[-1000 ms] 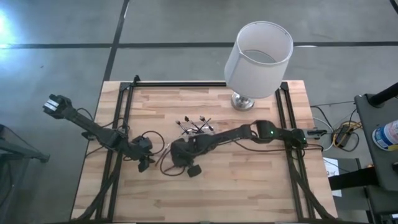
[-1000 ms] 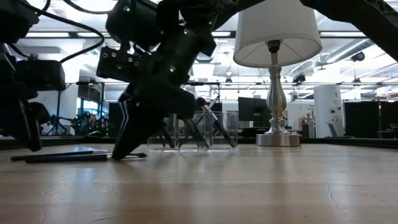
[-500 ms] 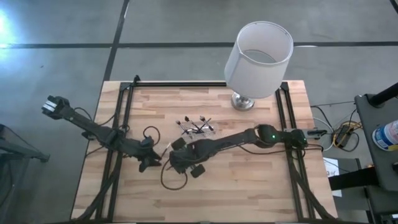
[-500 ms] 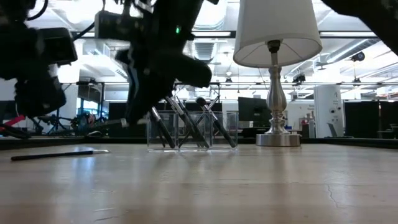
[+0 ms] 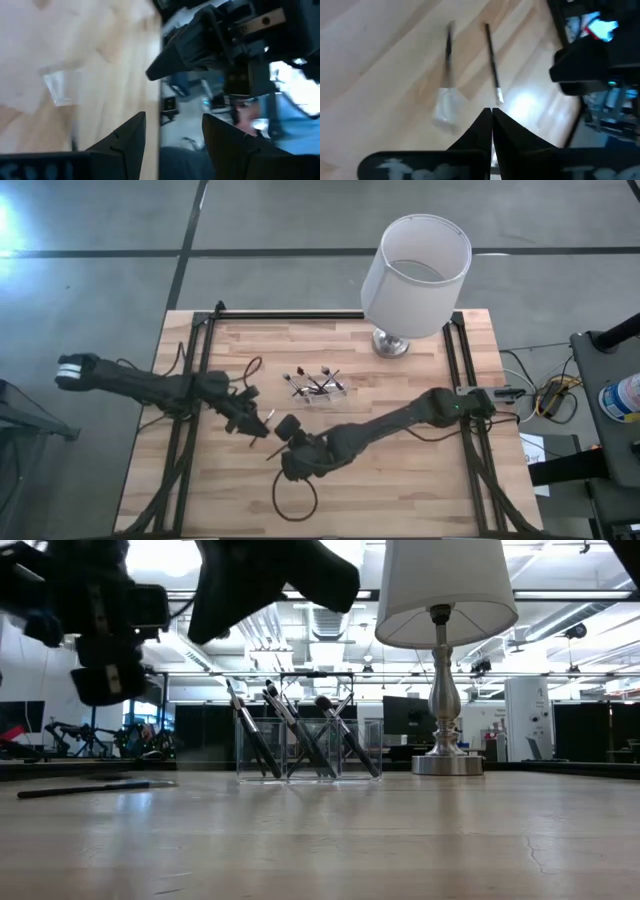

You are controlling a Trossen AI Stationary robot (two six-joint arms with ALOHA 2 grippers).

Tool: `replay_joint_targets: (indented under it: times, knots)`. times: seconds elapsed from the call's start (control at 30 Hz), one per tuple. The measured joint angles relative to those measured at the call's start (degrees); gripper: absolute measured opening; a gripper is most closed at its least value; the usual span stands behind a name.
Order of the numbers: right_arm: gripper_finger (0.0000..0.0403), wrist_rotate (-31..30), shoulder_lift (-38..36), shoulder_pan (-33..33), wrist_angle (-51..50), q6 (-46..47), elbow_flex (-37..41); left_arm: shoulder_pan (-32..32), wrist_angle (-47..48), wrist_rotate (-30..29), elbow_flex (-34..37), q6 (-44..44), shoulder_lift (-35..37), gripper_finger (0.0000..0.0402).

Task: Put items in baskets/containers
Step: Put the foundation brush into the transparent organizer

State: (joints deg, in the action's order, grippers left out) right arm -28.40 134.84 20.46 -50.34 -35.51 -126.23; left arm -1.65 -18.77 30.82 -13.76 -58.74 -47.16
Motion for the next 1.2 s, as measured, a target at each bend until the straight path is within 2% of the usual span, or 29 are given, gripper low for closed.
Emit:
replay_joint_targets:
  times: [0.07, 0.13, 0.2, 0.47, 0.57, 0.67, 0.8, 0.97, 1.1, 1.2]
  knots:
    - [0.0007, -2.12, -0.12, 0.11, 0.20, -0.87, 0.00, 2.00, -2.84, 3.54, 0.00, -1.23, -2.57, 0.0188]
    - [0.0007, -3.67, -0.13, 0.04, 0.24, -0.72, 0.00, 2.44, -4.29, 4.44, 0.00, -1.71, -5.48, 0.0188]
    - [0.0007, -2.39, -0.13, -0.20, -0.16, 1.05, 0.00, 2.39, -4.64, 4.78, 0.02, -0.42, -8.21, 0.0188]
    - [0.0008, 16.15, 2.55, -2.63, -1.19, 25.93, 0.59, 2.16, -3.42, 3.68, -0.17, 4.88, -14.29, 0.0188]
    - [0.0013, 25.78, 4.03, -3.01, 0.39, 29.83, 0.68, 1.87, -2.30, 3.81, -0.08, 4.96, -15.22, 0.0188]
    - [0.0036, 29.91, 4.15, -2.58, 1.10, 32.32, 0.68, 1.57, -1.51, 4.06, -0.05, 5.73, -16.08, 0.0188]
    - [0.0086, 29.11, 4.13, -2.32, 2.87, 31.63, 1.15, 1.39, -1.38, 4.14, -0.04, 7.18, -17.28, 0.0188]
    - [0.0143, 28.67, 4.13, -2.28, 7.92, 34.17, 6.03, 1.39, -1.30, 4.14, -0.02, 8.17, -18.31, 0.0188]
    - [0.0166, 28.31, 4.13, -1.63, 10.29, 37.04, 10.20, 1.26, -1.26, 4.14, -0.02, 8.22, -18.76, 0.0188]
    - [0.0165, 26.69, 4.13, -1.28, 10.39, 38.65, 12.28, 1.00, -1.24, 4.08, -0.02, 8.22, -19.15, 0.0188]
